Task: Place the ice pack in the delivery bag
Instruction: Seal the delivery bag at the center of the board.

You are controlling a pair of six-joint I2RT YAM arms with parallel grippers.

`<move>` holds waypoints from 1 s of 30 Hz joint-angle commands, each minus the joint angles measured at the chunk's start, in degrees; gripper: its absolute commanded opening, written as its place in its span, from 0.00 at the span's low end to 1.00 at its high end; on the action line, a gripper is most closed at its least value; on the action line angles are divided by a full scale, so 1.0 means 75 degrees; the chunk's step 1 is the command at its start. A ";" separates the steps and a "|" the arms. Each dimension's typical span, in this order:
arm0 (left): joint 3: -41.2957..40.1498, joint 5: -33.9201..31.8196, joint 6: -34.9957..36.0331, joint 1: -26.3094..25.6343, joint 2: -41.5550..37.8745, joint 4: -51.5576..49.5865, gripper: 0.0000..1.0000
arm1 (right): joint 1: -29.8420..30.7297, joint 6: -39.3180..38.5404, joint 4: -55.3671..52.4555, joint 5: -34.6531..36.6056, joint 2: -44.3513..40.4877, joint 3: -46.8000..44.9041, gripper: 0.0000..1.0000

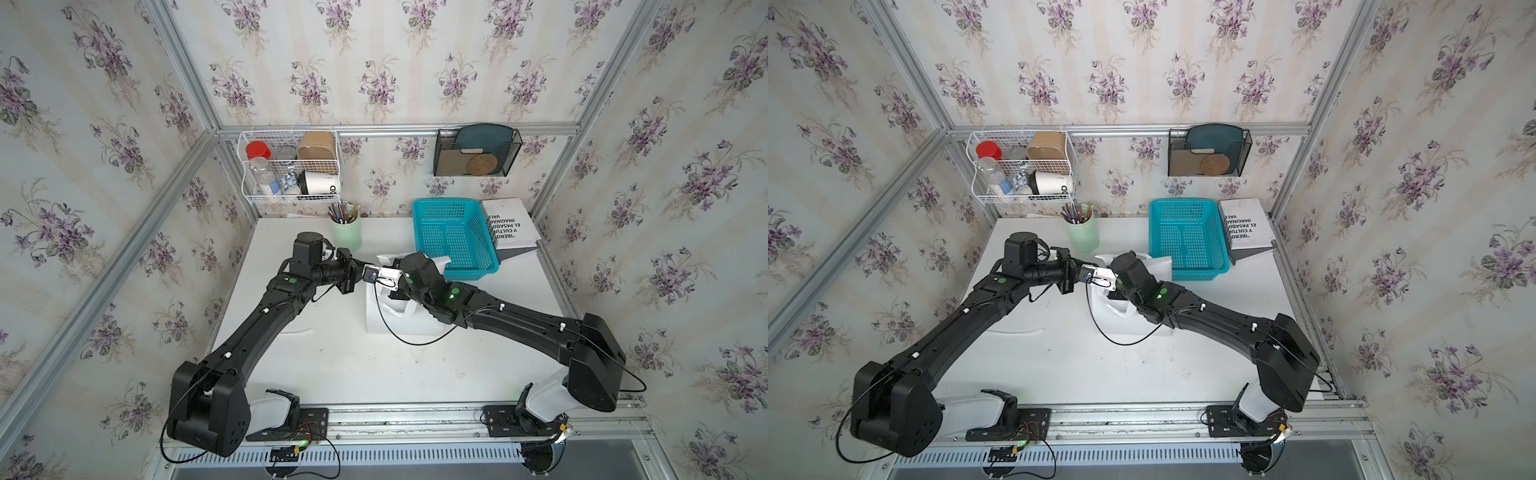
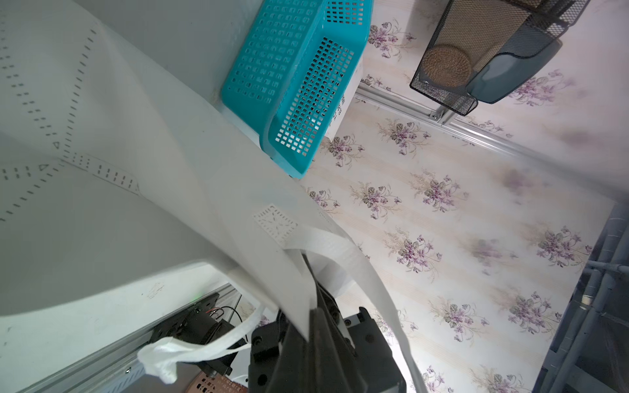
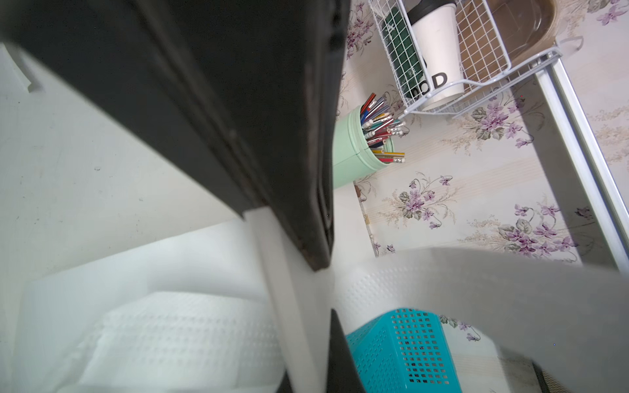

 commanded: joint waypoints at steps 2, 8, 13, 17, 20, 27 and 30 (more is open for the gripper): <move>-0.0004 0.0168 0.1826 -0.0004 0.0131 0.0057 0.00 | -0.0015 0.0387 -0.0671 -0.0696 -0.0048 0.0299 0.35; -0.0002 0.0091 0.4688 -0.0031 -0.0007 -0.0149 0.00 | -0.0268 0.0828 -0.1637 -0.1477 -0.0008 0.0811 0.50; -0.0062 -0.0002 0.6415 -0.0120 0.0075 -0.0308 0.00 | -0.0518 0.1271 -0.2513 -0.2321 0.0115 0.1562 0.60; -0.0246 -0.0342 0.7490 -0.0236 -0.0096 -0.0387 0.00 | -0.0703 0.1504 -0.3391 -0.3025 0.0449 0.2269 0.62; -0.0468 -0.0737 0.8053 -0.0314 -0.0258 -0.0244 0.00 | -0.0922 0.1798 -0.3882 -0.3800 0.0641 0.2709 0.62; -0.0635 -0.0658 0.8341 -0.0341 0.0051 0.0170 0.00 | -0.1047 0.1556 -0.4761 -0.3078 0.0766 0.2886 0.65; -0.0792 -0.0631 0.8386 -0.0342 -0.0038 0.0469 0.00 | -0.1115 0.1466 -0.5311 -0.3104 0.0865 0.3152 0.69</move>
